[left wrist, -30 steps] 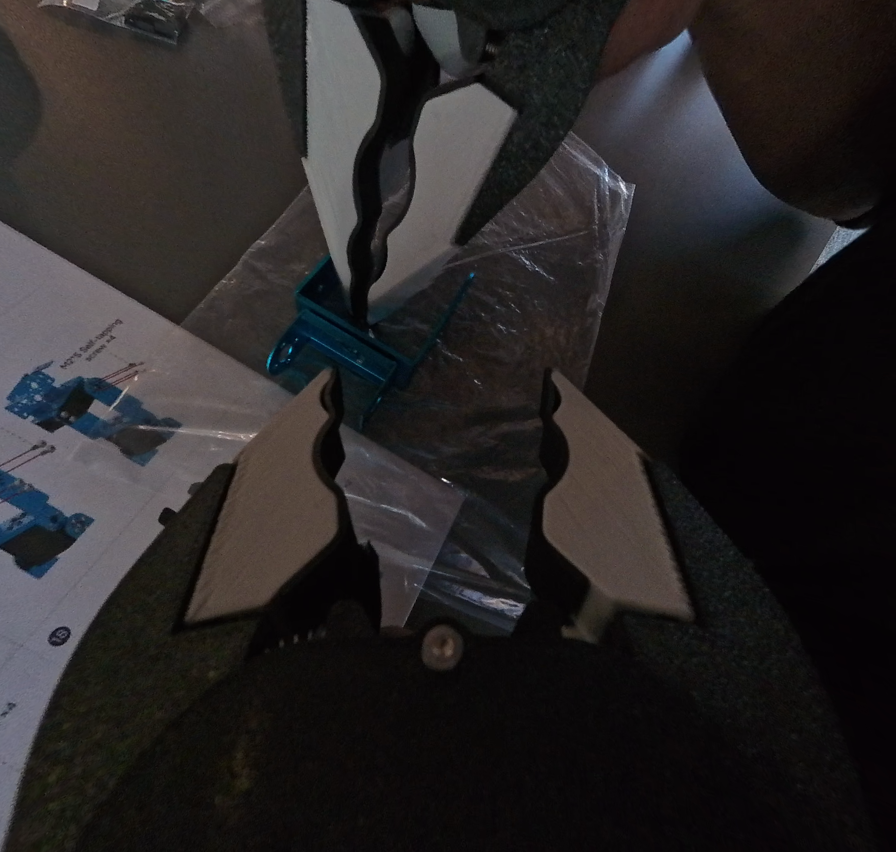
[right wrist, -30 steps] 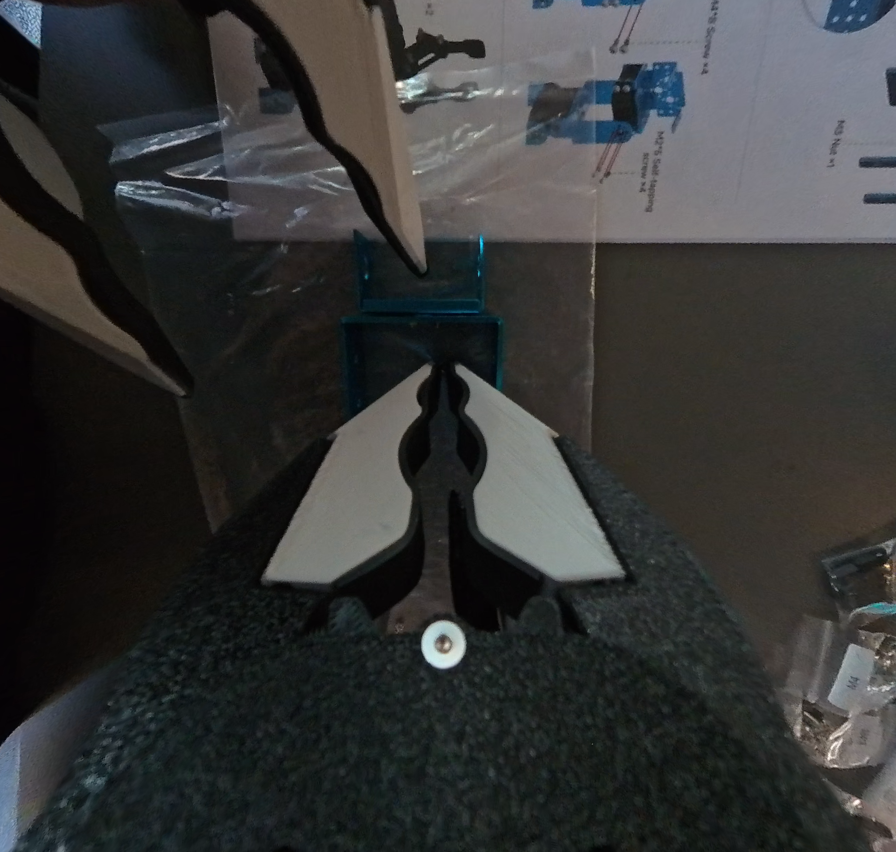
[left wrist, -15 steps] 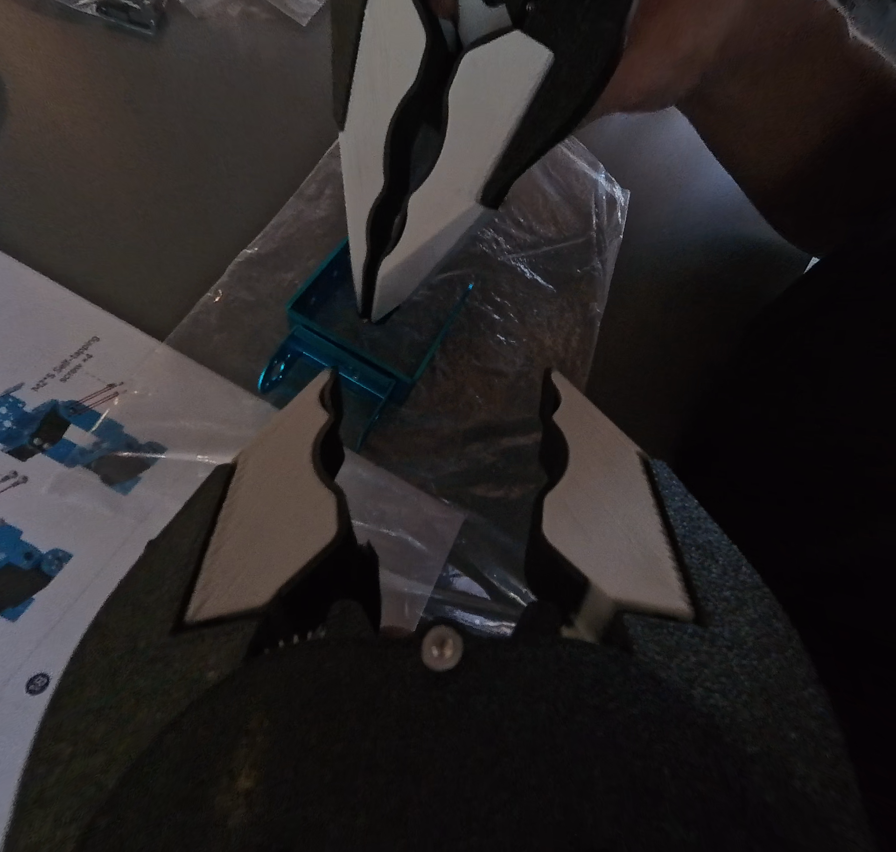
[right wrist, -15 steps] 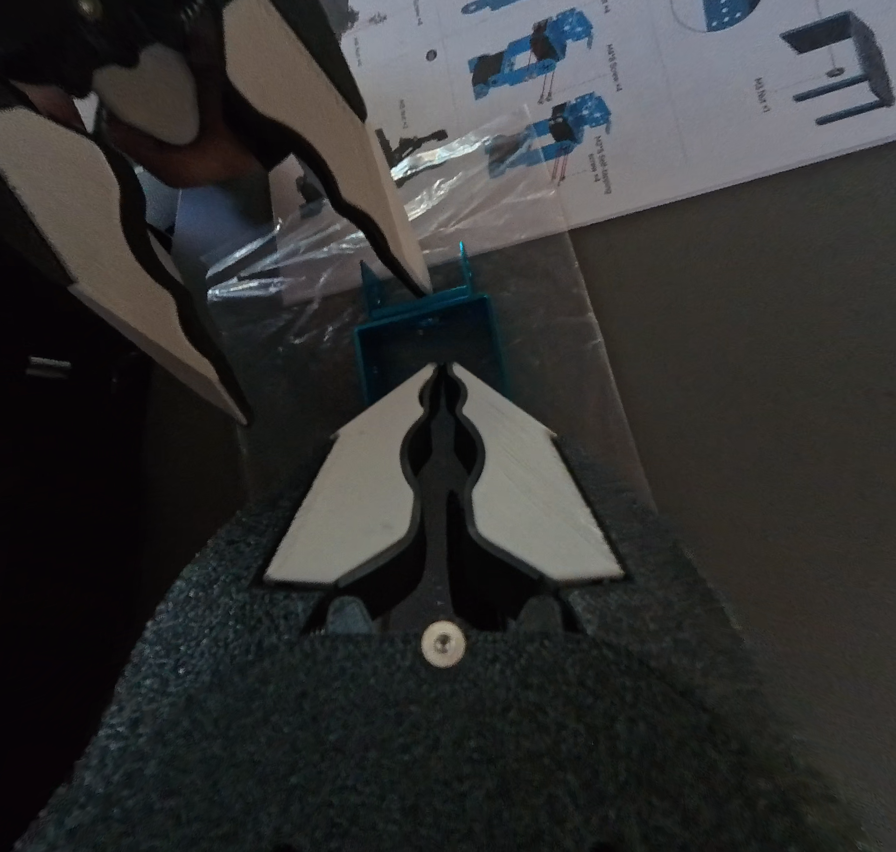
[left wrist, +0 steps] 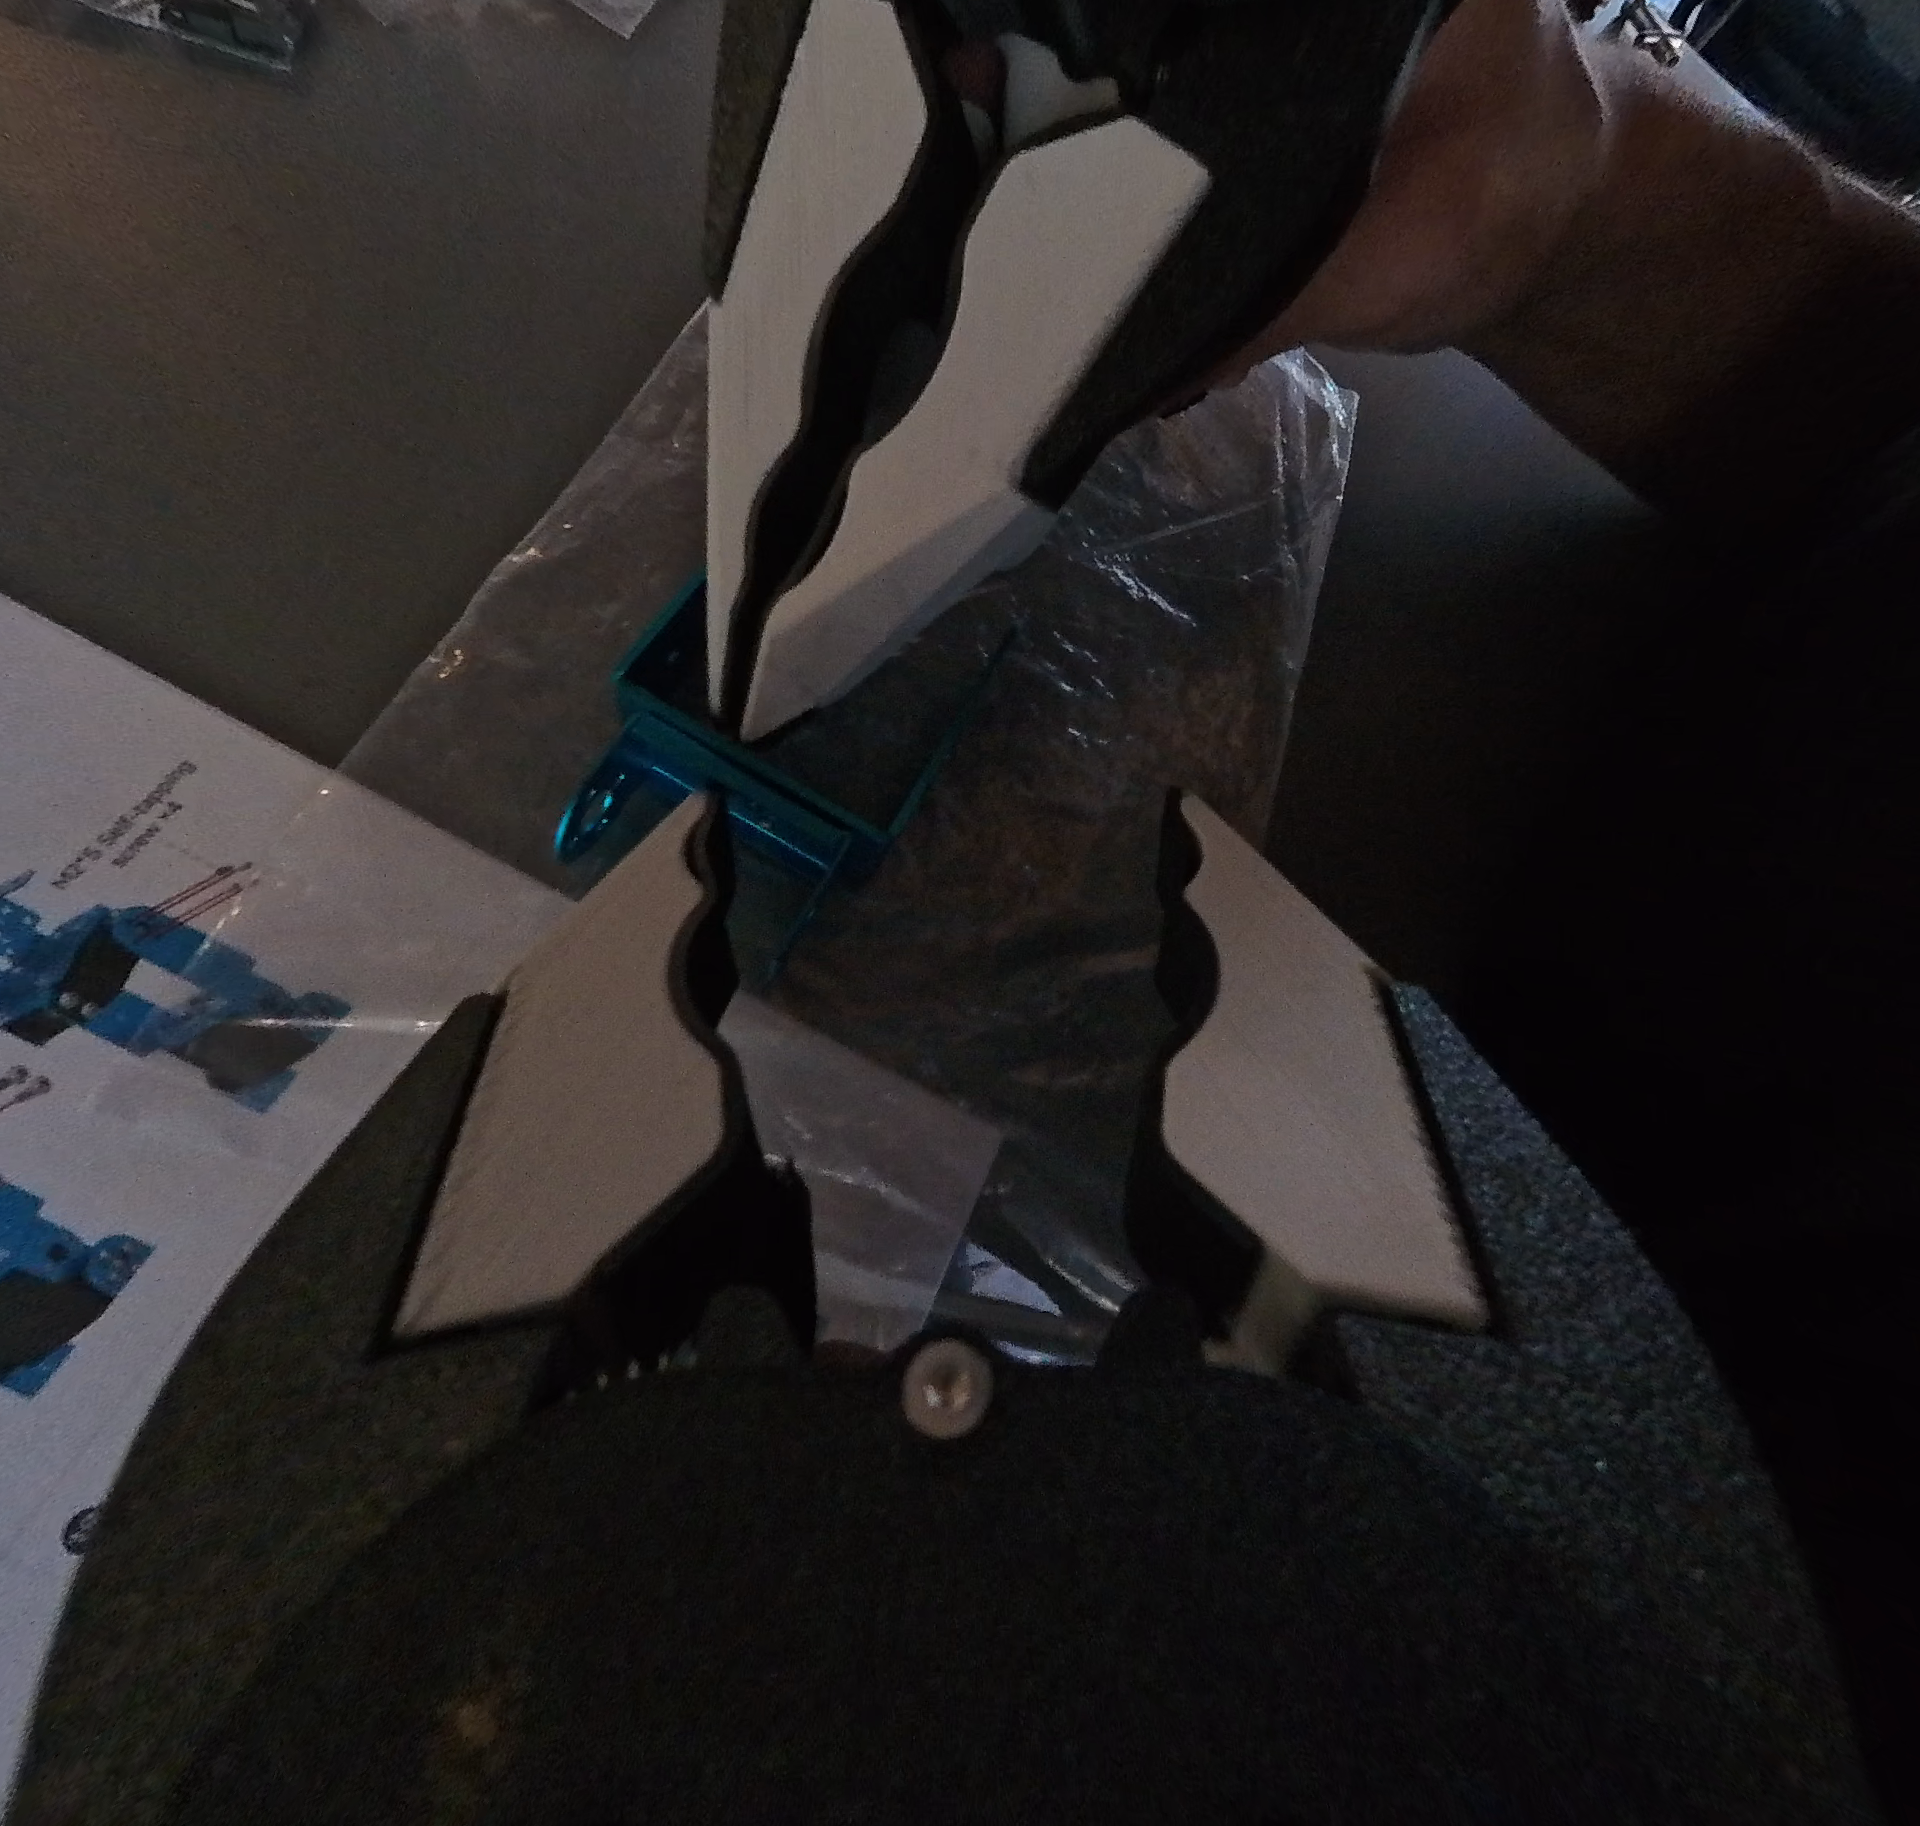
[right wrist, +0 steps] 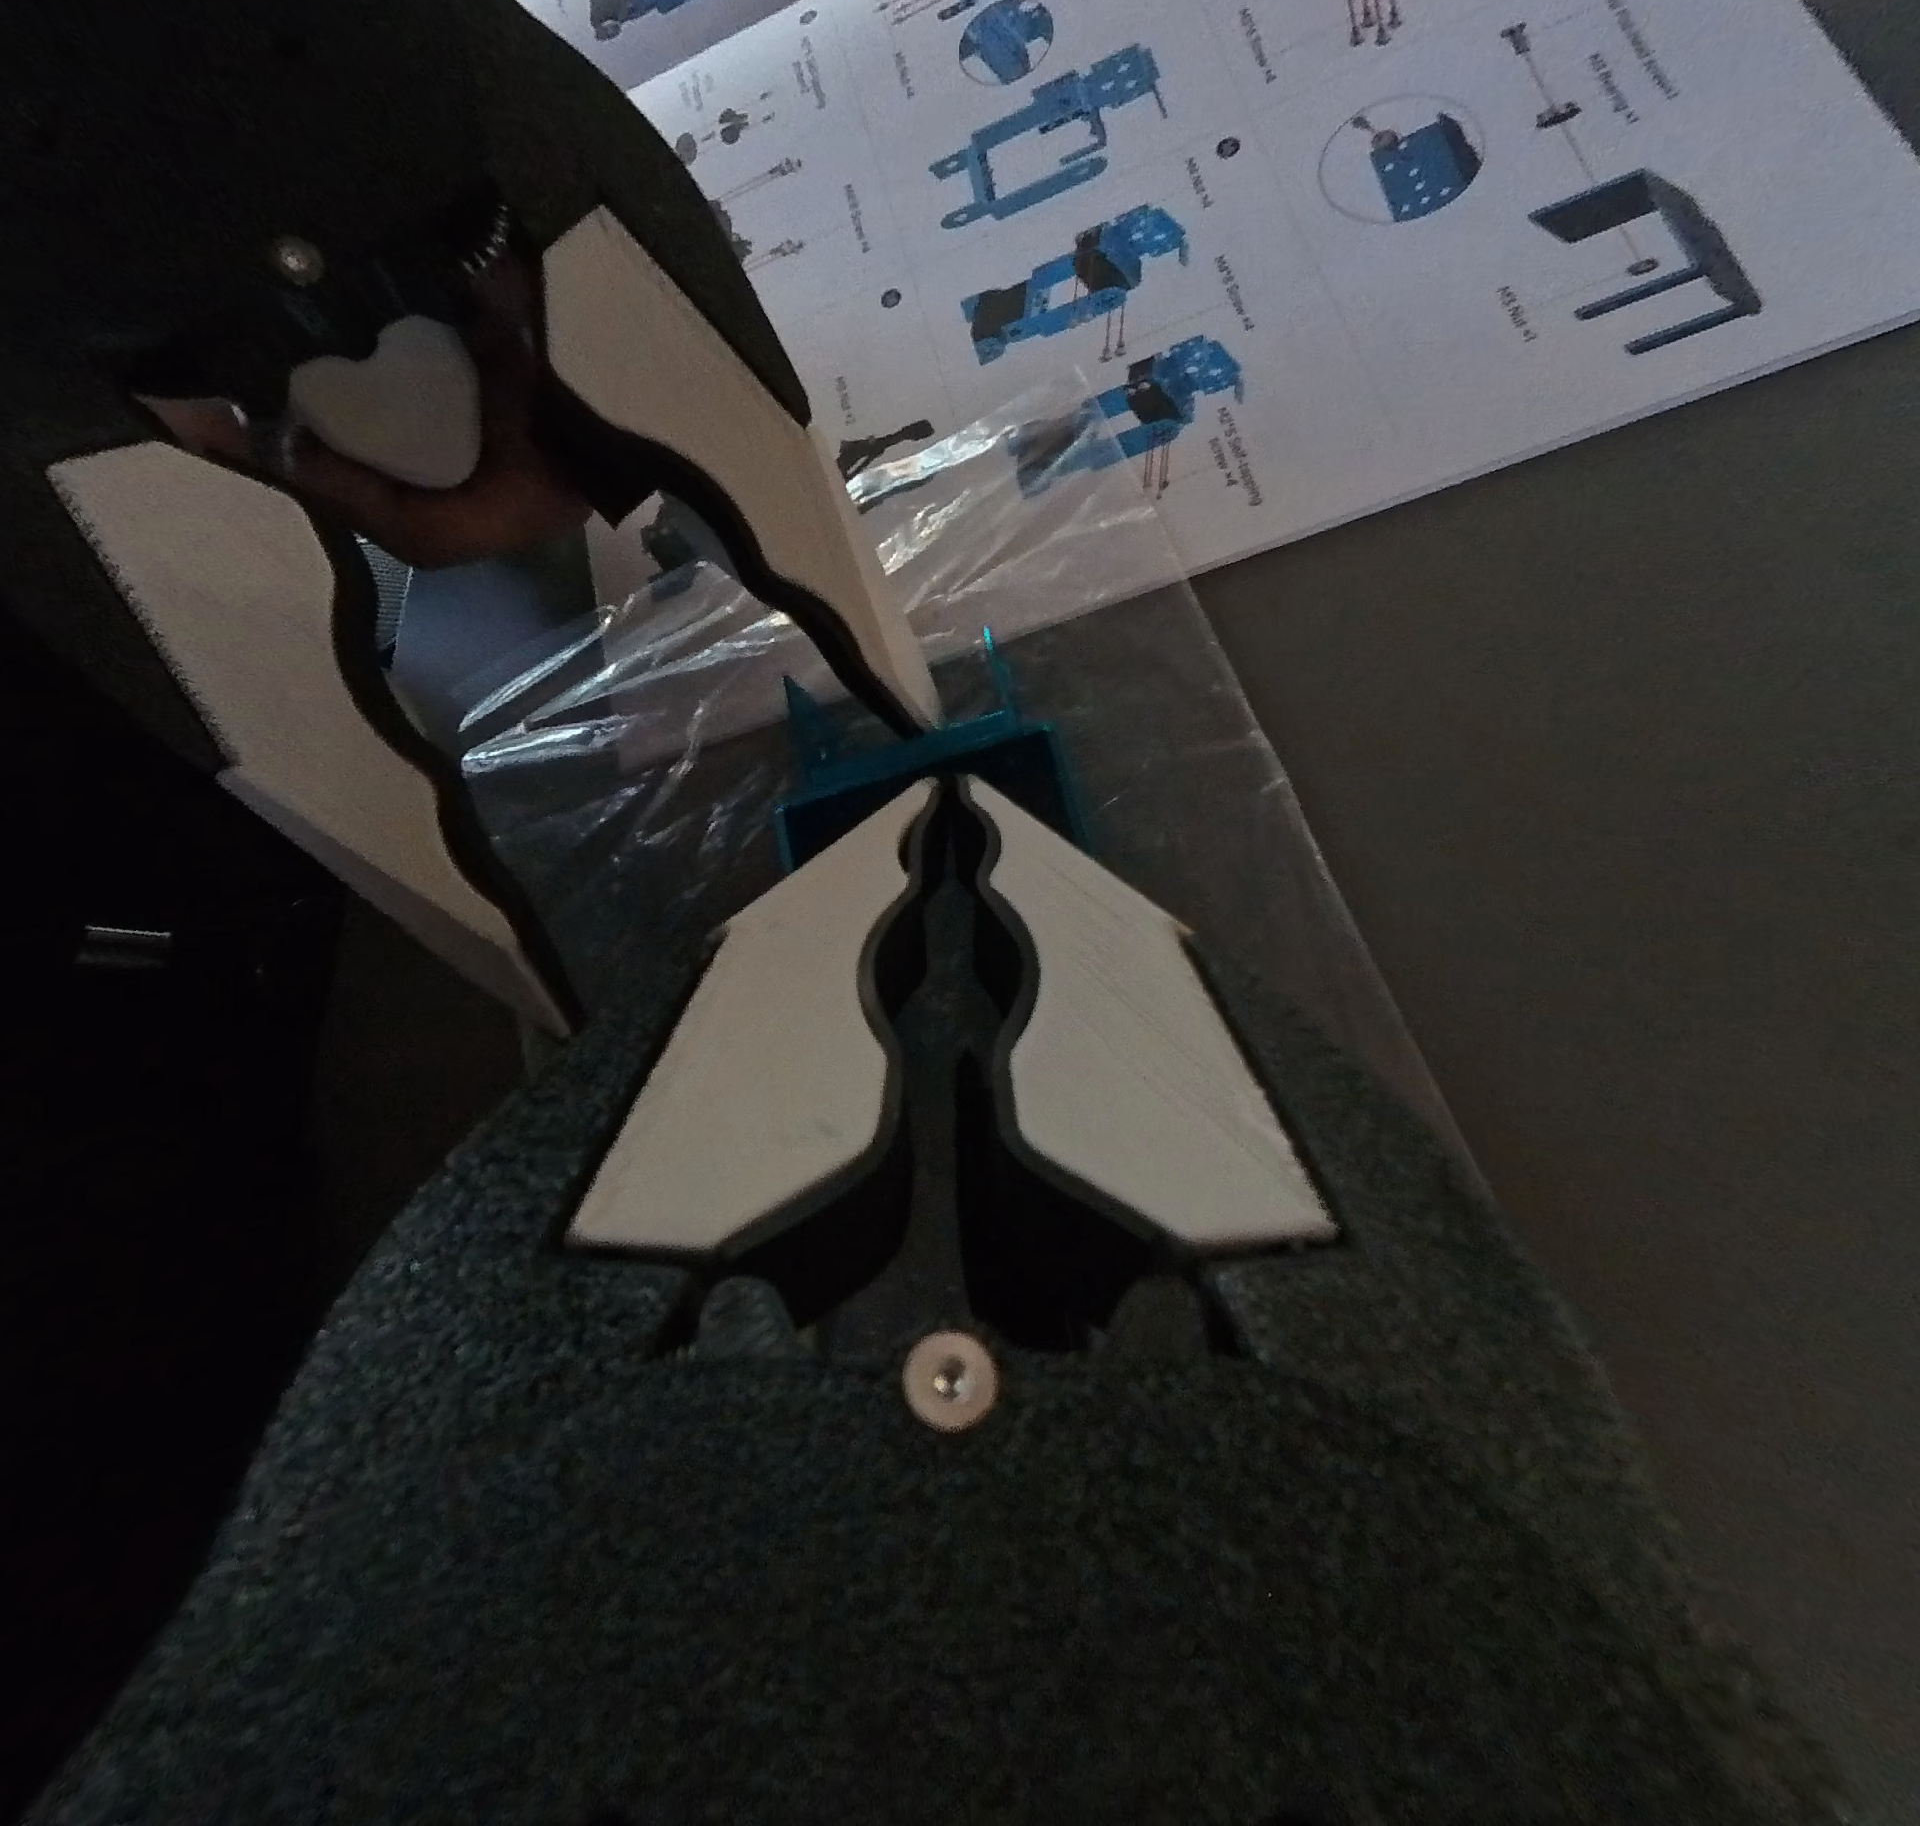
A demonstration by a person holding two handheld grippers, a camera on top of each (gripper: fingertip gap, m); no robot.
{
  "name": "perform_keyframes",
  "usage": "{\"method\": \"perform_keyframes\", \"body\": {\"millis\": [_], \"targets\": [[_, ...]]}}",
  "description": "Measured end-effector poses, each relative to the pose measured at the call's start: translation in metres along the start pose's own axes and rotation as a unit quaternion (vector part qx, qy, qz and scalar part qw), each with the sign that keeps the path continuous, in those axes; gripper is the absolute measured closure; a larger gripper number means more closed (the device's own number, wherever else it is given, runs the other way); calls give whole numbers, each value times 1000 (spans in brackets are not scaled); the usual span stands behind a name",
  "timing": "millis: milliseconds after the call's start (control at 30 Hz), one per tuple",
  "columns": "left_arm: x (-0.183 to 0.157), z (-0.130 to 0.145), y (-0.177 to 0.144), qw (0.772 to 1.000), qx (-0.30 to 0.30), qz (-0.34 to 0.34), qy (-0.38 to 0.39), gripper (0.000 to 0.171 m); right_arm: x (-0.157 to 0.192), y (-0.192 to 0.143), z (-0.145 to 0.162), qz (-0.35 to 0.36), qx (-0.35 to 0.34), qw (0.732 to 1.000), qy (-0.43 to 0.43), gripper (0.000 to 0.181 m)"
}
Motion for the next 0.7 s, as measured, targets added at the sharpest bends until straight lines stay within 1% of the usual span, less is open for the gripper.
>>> {"method": "perform_keyframes", "body": {"millis": [700], "targets": [[-2, 0, 2, 1000, 5, -1, 4, 89, 3, 1, 5, -3, 9, 1000, -3, 181]]}}
Point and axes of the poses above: each gripper's, where its closed fingertips meet, y out along the fingers, z out of its underside, x = y × z across the jaws, the point moved 2 cm from there along -y, back along the fingers, and after that the axes turned 10 degrees about x, right-handed, at the moved point
